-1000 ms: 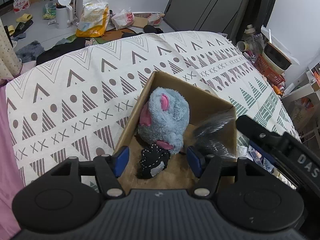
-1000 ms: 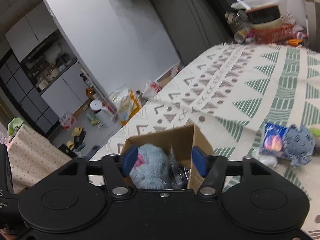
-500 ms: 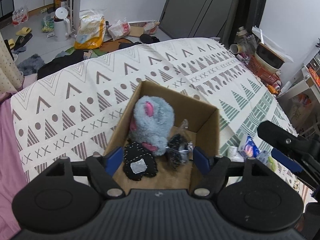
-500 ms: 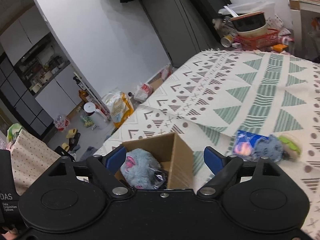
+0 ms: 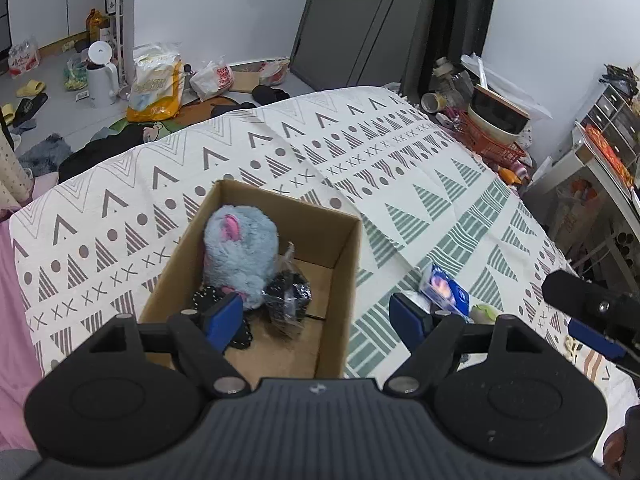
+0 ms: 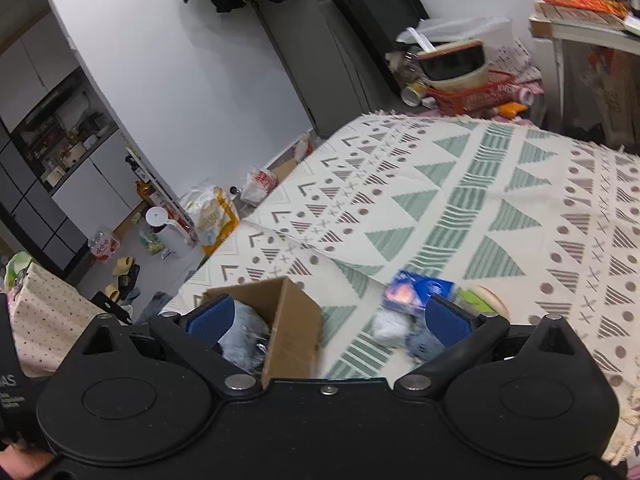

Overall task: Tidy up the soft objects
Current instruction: 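Release the black plush into the box with the left tool while the right tool drops the bag in, then grasp the white crumpled item with the left tool while the right tool grasps the denim plush, then carry the white item with the left tool to the box while the right tool carries the denim plush, then open the left tool over the box while the right tool drops the denim plush in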

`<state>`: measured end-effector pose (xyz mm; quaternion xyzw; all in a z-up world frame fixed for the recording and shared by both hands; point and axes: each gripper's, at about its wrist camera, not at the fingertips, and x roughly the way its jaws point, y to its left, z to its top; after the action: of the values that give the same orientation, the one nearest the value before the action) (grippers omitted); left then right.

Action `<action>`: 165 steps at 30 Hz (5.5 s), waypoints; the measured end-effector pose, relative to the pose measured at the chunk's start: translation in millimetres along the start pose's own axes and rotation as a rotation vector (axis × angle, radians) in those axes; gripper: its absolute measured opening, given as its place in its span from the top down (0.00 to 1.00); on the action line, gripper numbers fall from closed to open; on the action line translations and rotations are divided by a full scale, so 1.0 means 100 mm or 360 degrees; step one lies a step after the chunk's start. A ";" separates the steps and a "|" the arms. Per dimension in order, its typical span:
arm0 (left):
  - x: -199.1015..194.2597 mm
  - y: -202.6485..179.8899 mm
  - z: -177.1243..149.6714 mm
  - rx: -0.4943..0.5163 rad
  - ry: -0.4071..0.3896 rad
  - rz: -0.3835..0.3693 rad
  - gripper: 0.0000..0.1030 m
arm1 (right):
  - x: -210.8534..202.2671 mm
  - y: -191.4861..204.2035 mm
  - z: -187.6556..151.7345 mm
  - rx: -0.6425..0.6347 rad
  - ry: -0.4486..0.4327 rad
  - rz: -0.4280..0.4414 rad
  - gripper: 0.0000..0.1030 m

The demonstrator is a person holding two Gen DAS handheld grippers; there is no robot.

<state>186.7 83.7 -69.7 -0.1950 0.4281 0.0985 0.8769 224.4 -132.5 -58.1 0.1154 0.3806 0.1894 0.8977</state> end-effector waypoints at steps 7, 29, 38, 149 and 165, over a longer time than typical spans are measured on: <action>-0.07 -0.16 -0.05 0.0056 -0.0021 0.0042 0.23 | -0.06 -0.33 -0.02 0.0073 0.0010 -0.0025 0.00; 0.16 -0.70 -0.14 0.0131 0.0011 -0.0035 0.23 | 0.06 -1.17 -0.08 0.0488 0.0044 -0.0037 0.01; 0.41 -0.85 -0.17 0.0130 0.0044 -0.0074 0.24 | 0.26 -1.34 -0.15 0.0578 0.0138 -0.0011 0.07; 0.16 0.32 0.03 -0.0203 0.0008 -0.0012 0.70 | 0.50 0.08 -0.15 0.0085 0.0115 0.0231 0.75; 0.31 0.83 -0.09 -0.0315 0.0141 0.0093 0.70 | 0.71 0.54 -0.41 -0.0068 0.0254 0.0277 0.75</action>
<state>171.1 155.5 -120.5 -0.2722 0.4602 0.1570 0.8303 227.0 -50.9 -112.7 0.1134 0.4354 0.2832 0.8470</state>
